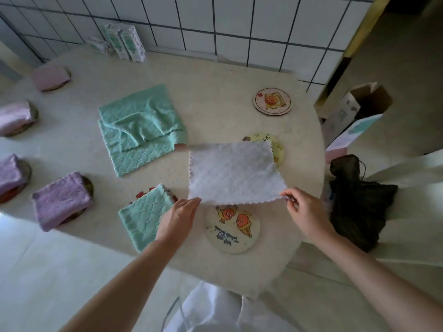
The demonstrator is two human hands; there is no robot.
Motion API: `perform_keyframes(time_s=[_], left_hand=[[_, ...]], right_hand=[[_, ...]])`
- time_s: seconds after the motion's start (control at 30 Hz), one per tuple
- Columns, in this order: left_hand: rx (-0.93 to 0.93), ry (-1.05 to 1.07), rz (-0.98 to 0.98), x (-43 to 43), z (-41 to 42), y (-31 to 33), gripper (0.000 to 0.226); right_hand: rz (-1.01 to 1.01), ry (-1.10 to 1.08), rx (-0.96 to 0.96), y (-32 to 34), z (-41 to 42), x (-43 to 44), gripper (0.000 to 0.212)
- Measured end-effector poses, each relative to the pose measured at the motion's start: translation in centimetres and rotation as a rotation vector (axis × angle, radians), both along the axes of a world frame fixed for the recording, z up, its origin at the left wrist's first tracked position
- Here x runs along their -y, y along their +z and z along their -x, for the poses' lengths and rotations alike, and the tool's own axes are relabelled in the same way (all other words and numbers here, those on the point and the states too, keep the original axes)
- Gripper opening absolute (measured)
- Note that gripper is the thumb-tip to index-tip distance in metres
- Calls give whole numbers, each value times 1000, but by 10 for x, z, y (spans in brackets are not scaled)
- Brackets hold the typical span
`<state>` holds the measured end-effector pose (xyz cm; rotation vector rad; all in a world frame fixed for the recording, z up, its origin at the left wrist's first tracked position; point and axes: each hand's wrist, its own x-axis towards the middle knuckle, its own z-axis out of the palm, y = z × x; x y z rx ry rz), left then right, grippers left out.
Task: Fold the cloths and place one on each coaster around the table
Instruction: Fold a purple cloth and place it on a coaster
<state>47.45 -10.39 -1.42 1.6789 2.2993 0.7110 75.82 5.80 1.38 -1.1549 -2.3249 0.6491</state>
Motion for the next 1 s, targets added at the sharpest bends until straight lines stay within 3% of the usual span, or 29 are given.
perform_keyframes(time_s=[0.27,0.4,0.6,0.87,1.0], left_hand=[[-62,-16,117,46,-15,-10,14],[33,-70,105,43,-7,-13,10],[379,194,127,5,16,-4,20],[939,714,179,-73,56,-3,12],[970,783,162,-99,66,-15,11]], right_hand=[[110,-11,91,-37,-40,39,36],[157,-80,129,-38,-43,32,29],[205,-180,109,-26,-9,-12,18],[457,-428,-74,-34,51,-86,11],[584,-468,-77,-45,73,-120,10]])
